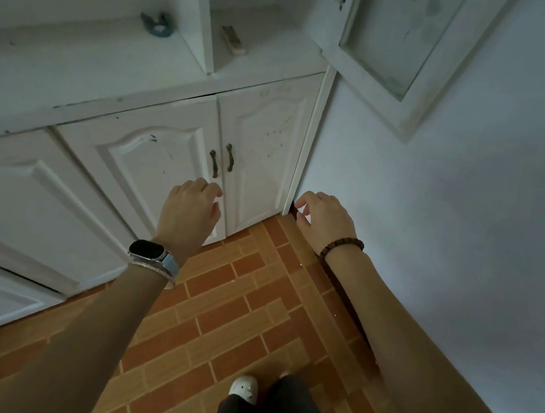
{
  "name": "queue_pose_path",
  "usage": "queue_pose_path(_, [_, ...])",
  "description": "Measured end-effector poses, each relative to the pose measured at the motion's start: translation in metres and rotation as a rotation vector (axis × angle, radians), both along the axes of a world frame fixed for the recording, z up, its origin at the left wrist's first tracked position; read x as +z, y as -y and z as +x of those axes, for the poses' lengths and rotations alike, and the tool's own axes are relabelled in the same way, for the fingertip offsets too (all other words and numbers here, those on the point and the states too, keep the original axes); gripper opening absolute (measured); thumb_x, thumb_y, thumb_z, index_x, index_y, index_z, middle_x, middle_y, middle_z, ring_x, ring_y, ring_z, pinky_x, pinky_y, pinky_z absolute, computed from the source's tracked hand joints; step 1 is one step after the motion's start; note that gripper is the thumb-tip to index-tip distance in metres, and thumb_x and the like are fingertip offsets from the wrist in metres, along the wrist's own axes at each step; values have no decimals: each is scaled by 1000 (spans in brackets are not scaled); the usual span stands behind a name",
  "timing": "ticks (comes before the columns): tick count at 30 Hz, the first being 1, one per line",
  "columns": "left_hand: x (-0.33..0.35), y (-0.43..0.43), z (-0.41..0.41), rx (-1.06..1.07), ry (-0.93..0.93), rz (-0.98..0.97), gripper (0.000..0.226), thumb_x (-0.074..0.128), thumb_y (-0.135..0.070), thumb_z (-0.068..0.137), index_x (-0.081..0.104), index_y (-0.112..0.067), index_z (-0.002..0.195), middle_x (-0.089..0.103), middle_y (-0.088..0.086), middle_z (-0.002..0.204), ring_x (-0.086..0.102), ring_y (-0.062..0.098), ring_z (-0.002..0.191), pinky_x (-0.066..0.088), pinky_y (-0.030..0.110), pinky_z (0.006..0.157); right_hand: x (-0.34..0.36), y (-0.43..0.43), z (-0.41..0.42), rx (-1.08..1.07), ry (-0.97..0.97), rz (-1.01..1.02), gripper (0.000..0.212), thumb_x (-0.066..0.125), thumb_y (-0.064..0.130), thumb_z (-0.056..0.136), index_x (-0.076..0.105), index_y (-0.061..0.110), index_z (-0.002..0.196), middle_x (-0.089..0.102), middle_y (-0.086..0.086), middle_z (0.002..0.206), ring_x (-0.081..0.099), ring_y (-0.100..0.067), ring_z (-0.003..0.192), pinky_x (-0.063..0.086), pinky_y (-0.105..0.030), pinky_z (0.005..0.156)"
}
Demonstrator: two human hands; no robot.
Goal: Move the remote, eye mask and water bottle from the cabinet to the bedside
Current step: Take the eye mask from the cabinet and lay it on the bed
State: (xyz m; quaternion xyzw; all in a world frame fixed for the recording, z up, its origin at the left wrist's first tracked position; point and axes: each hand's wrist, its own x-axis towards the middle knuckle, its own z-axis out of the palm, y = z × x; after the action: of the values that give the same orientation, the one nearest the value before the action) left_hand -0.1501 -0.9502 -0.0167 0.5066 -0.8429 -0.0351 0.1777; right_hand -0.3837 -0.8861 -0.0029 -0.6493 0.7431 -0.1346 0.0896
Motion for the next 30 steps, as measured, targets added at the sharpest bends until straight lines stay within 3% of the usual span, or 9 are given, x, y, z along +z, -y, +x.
queue_pose_path(12, [14, 90, -41, 97, -41, -71, 16, 58, -9, 88, 65, -6, 102, 66, 11, 94, 61, 27, 81, 50, 40, 77, 13, 127, -36, 134, 4, -44, 19, 52, 19, 94, 58, 18, 113, 63, -2, 106, 55, -19, 100, 52, -34, 81])
queue_pose_path(21, [57, 187, -84, 236, -81, -155, 18, 59, -8, 86, 65, -7, 103, 66, 10, 97, 60, 26, 85, 51, 40, 79, 66, 256, -84, 261, 16, -147, 19, 53, 19, 94, 60, 16, 112, 62, -3, 105, 55, -21, 99, 51, -35, 80])
queue_pose_path(30, [107, 263, -133, 229, -141, -277, 18, 61, -4, 84, 65, -7, 101, 64, 8, 91, 59, 25, 80, 50, 38, 75, 120, 338, -122, 279, 82, -280, 18, 53, 18, 94, 60, 17, 110, 62, -1, 100, 56, -20, 100, 52, -36, 83])
